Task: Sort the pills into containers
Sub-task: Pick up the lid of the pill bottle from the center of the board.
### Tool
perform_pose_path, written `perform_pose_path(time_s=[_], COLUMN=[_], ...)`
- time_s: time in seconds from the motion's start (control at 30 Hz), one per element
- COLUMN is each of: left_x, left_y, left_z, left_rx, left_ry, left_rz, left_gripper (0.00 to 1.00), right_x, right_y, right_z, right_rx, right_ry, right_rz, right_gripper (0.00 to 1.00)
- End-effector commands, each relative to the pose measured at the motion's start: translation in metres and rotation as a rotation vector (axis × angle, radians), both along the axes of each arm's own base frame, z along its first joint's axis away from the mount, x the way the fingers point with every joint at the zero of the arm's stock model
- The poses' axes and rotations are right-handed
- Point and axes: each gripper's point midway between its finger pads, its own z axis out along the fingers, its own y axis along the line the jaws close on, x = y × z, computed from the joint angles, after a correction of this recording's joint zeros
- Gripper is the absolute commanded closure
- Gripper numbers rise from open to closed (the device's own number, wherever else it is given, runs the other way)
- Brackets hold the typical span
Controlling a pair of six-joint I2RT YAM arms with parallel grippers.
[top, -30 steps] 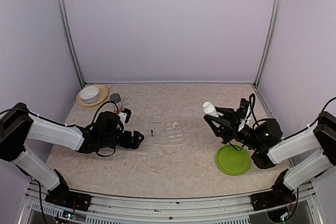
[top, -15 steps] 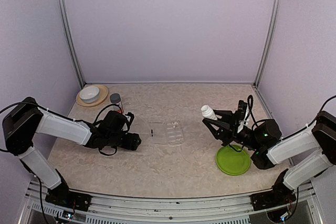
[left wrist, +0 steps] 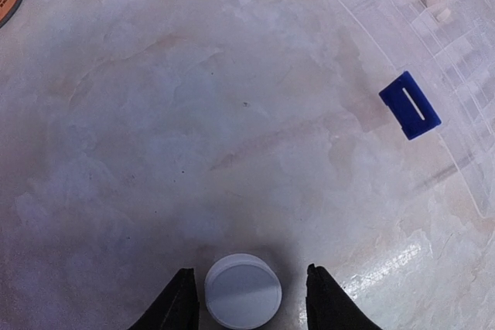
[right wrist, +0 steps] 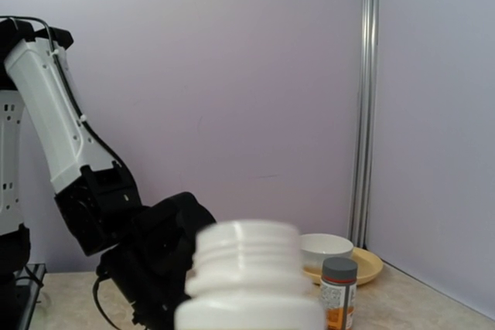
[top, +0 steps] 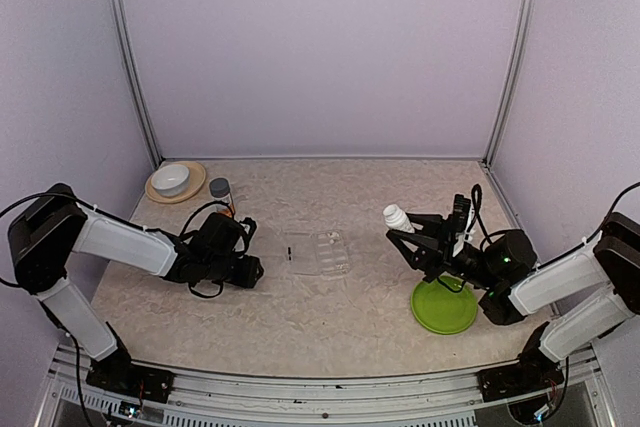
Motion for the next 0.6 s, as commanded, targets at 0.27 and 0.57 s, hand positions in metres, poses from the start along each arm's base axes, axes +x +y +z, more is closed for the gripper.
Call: perform_pose_path(time_s=[0.27,0.57], left_x=[0.007,0.006], left_y=[-0.001,-0.010], left_z=[-0.003,0.020], left_rx=[0.003,-0.053], left_ry=[-0.012,-0.045], left_rz=[0.005,-0.030], left_gripper=[0.69,0.75], right_x=[-0.010,-0.008], right_y=[-0.002,0.011], right_z=[0.021,0.012], right_rx=[0.074,0.026], right_ry=[-0.071,-0.054], right_rz=[0.027,0.078], right_gripper=[1.00,1.00])
